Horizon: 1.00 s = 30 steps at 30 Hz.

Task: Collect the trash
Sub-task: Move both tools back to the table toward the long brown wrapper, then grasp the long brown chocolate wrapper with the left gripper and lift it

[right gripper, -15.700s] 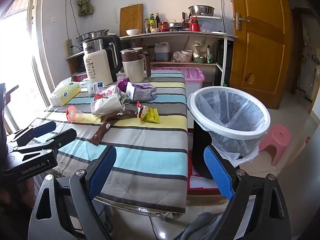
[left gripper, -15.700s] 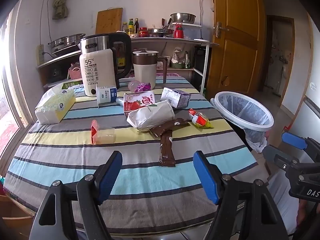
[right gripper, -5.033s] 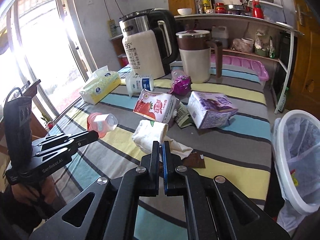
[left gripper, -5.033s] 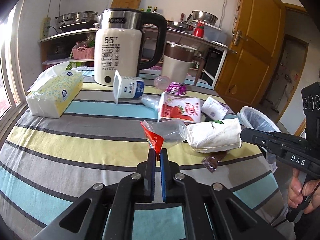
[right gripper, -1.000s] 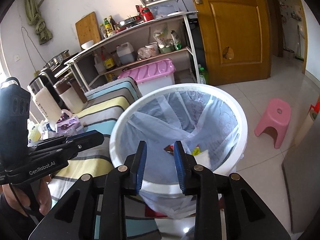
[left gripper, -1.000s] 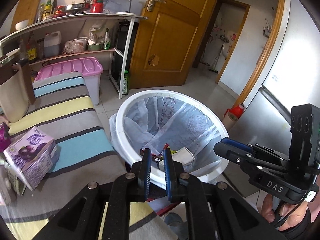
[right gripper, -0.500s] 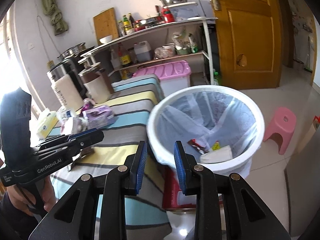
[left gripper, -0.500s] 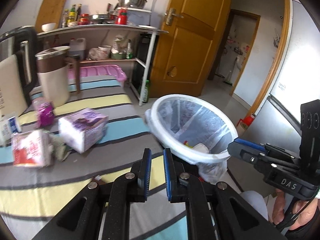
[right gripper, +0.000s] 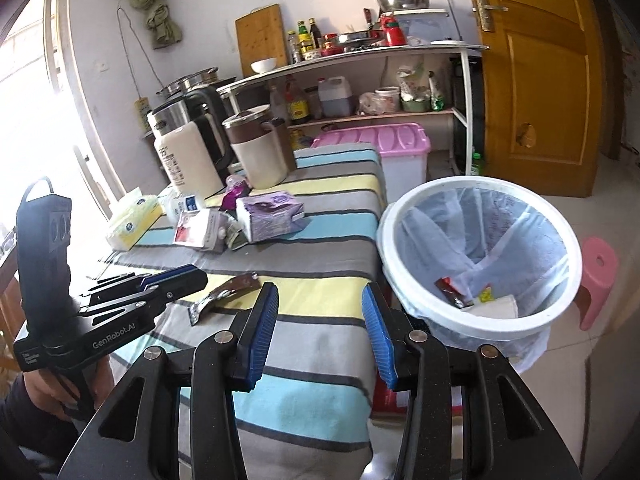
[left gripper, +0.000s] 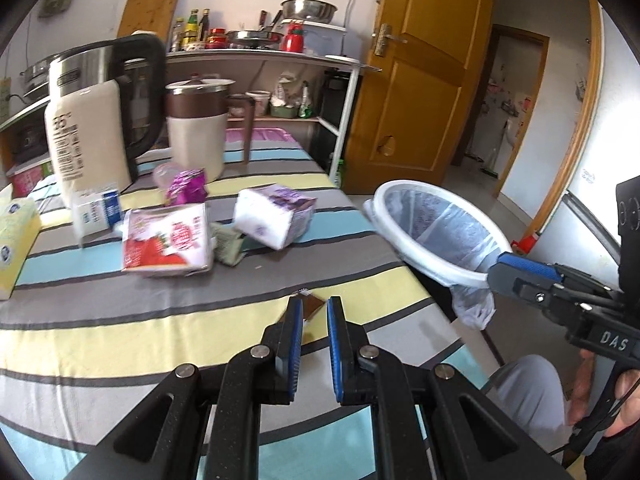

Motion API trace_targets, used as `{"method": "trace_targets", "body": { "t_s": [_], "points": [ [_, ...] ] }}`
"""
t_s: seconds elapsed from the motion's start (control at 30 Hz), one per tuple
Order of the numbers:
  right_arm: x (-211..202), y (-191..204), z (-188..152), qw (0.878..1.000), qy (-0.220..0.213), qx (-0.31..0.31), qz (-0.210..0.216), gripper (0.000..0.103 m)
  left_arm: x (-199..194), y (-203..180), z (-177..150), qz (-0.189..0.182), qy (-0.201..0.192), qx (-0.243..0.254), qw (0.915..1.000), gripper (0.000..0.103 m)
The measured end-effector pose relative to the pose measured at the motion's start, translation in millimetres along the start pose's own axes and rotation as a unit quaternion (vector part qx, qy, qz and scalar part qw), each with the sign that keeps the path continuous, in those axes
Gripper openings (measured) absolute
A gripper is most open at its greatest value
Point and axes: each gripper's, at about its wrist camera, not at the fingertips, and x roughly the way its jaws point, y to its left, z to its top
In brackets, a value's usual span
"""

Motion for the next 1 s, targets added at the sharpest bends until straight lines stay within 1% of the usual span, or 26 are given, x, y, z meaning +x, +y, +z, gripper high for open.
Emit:
{"method": "trace_targets", "body": {
  "t_s": [0.1,0.3,0.37,0.47,0.57,0.73,0.8,0.87,1.0],
  "points": [
    [1.4,4.3,-1.3,1.0,0.006,-0.004,0.005,0.045,-1.7,8.1,-3.9,0.005,0.005,-0.004,1.0,0.013],
    [6.3,13.7,-2.5,1.0,0.014,-0.013,0.013,0.045,1.3,16.1,-8.2,0.006,0.012,-0.003,0.9999,0.025],
    [8.1,16.0,-2.9,1.0,0.017,-0.016,0.016,0.045,4.2,16.1,-8.2,0.005,0.014,-0.001,0.9999,0.031],
    [10.7,17.4,-3.6,0.999,0.02,-0.018,0.019,0.045,10.2,16.5,-9.1,0.005,0.023,0.001,0.9997,0.035],
    [12.7,17.6,-4.1,0.999,0.023,-0.017,0.019,0.045,19.1,14.8,-10.4,0.005,0.036,0.008,0.9993,0.035],
    [15.8,16.2,-3.8,0.999,0.026,-0.014,0.018,0.045,35.6,10.4,-13.3,0.022,0.062,0.02,0.9976,0.035],
    [17.1,16.7,-3.1,0.999,0.027,-0.014,0.017,0.045,37.6,9.2,-15.2,0.029,0.062,0.022,0.9974,0.03],
    [18.7,16.7,-2.1,0.999,0.027,-0.014,0.017,0.045,36.6,8.6,-16.0,0.026,0.06,0.023,0.9976,0.022],
    [22.8,18.1,0.7,0.999,0.028,-0.013,0.019,0.045,31.0,10.9,-18.1,0.02,0.052,0.014,0.9983,0.021]
  ]
}}
